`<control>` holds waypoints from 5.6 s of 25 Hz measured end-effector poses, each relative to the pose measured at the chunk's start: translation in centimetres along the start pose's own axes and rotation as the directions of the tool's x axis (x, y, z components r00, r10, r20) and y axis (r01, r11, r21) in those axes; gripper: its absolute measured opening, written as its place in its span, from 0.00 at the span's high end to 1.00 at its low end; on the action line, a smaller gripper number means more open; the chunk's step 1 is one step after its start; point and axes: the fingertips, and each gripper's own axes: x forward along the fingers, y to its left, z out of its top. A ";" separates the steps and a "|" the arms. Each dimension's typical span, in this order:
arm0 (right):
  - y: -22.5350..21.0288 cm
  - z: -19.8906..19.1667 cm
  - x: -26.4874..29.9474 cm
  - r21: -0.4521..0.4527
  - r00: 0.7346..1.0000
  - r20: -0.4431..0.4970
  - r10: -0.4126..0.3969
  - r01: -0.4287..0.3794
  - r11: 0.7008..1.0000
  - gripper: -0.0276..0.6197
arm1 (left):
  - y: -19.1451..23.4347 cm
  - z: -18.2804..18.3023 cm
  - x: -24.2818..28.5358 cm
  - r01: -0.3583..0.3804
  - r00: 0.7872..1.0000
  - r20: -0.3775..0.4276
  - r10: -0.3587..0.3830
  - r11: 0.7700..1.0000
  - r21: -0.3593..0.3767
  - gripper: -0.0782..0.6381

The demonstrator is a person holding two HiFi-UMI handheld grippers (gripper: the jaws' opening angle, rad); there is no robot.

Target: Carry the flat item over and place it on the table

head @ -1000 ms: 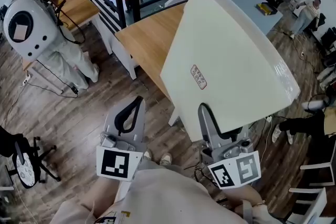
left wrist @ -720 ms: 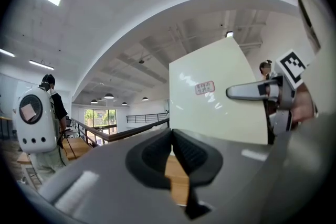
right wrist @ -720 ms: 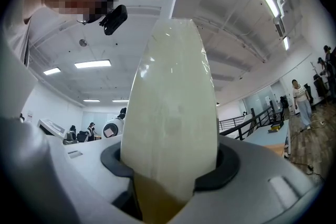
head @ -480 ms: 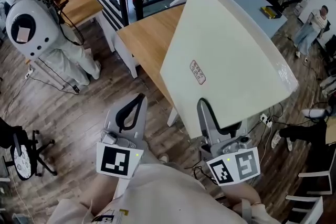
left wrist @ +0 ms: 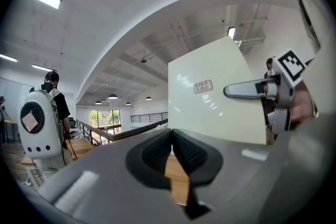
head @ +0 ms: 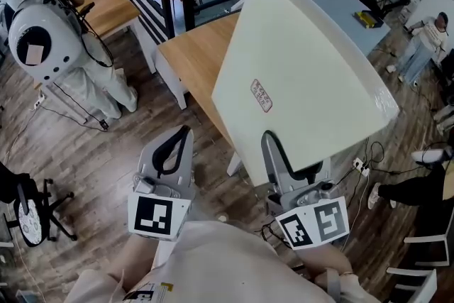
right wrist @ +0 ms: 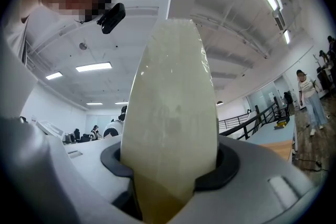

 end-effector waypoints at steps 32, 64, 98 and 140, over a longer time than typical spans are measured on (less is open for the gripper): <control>-5.6 -7.5 38.1 -0.017 0.983 -0.083 -0.161 0.160 0.987 0.53 | 26.3 -4.5 31.3 0.141 0.988 -0.053 -0.142 0.990 -0.021 0.89; -8.2 -10.6 49.5 0.006 0.963 -0.157 -0.219 0.223 0.975 0.53 | 34.4 -6.9 39.8 0.162 0.982 -0.097 -0.164 0.986 -0.024 0.89; -27.3 -29.6 58.8 0.395 0.873 -0.403 -0.275 0.438 0.808 0.53 | 25.2 -18.6 58.4 0.281 0.897 -0.336 -0.287 0.957 -0.066 0.89; -33.7 -51.5 61.9 0.615 0.706 -0.691 -0.155 0.687 0.386 0.33 | 27.0 -32.6 64.3 0.227 0.803 -0.539 -0.253 0.967 -0.116 0.89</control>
